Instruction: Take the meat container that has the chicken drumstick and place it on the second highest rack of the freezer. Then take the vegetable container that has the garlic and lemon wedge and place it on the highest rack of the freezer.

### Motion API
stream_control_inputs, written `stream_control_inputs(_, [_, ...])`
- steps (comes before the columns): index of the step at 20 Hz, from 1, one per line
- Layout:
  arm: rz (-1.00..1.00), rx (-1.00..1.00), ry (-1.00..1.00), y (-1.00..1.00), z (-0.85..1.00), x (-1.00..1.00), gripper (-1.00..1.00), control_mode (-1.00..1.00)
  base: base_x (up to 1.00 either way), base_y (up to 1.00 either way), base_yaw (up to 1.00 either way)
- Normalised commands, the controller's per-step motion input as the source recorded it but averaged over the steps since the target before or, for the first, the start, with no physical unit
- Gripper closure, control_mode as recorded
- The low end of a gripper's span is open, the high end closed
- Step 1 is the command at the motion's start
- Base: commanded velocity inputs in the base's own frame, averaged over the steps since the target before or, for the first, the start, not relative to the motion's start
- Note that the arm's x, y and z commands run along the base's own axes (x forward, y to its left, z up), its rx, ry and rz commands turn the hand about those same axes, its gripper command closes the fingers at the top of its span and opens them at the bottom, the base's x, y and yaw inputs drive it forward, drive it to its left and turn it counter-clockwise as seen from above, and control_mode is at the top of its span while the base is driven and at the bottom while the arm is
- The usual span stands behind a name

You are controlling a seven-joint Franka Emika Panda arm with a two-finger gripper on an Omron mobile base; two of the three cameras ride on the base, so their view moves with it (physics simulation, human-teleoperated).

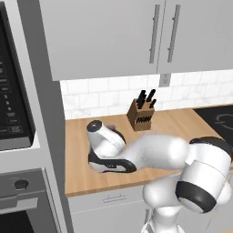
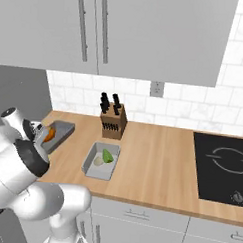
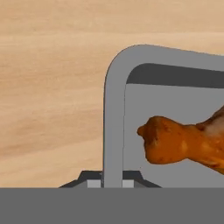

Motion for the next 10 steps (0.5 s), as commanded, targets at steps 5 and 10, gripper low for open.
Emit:
stream_control_inputs(5, [0.03,0.0,-0.35,-0.04,0.95,-0.48,1.0,-1.0,0.0,0.0,0.0])
stream_control_inputs(10, [0.0,-0.02,-0.08,-0.24,0.98,-0.48,1.0,-1.0,0.0,0.0,0.0])
